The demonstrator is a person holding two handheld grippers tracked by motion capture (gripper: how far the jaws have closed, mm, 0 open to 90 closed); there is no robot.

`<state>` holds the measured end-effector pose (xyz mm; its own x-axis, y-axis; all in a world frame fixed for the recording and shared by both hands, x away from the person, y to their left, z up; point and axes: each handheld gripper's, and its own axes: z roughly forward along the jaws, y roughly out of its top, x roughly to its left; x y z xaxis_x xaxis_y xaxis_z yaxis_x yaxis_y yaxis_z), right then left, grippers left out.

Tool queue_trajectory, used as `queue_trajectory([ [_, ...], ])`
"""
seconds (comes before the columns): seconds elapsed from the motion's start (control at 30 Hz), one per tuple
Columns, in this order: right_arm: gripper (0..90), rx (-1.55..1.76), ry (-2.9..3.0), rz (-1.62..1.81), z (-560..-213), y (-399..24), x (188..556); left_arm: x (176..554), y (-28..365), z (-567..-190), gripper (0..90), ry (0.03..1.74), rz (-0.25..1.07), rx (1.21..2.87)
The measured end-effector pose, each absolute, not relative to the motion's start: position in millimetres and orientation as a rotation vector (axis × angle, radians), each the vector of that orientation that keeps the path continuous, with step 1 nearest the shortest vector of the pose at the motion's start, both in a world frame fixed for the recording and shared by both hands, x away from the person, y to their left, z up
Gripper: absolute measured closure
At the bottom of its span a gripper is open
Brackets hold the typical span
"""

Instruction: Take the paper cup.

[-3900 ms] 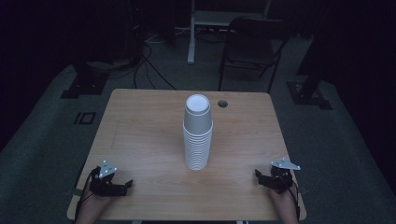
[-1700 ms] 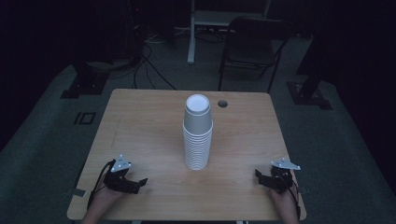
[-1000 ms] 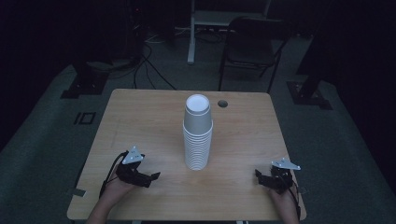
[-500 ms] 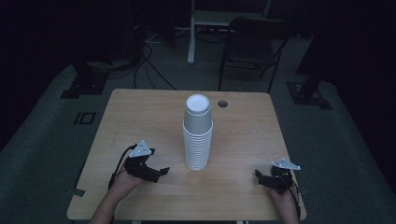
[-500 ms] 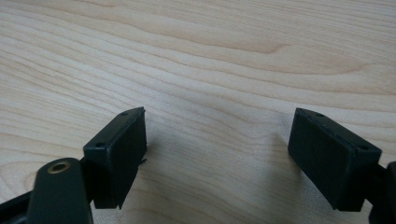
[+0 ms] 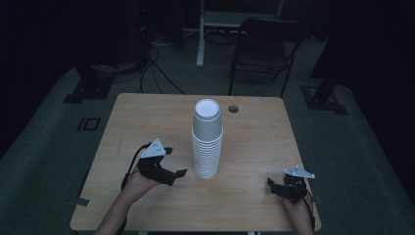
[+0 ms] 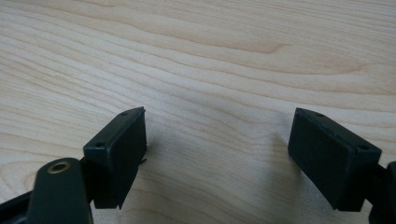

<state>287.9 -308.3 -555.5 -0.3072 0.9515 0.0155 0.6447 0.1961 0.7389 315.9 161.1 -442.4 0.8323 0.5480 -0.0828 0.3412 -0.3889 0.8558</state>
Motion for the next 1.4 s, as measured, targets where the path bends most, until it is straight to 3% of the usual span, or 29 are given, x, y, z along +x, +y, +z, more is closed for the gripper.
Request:
queue_trajectory([
  [0.73,18.9,1.487,2.027,0.909,-555.4,-308.2,287.9,333.5,133.2,-395.6,1.3,0.566,0.298,1.938],
  [1.4,18.9,1.487,2.027,0.910,-555.5,-308.2,287.9,346.7,113.8,-375.8,1.3,0.488,0.291,1.873],
])
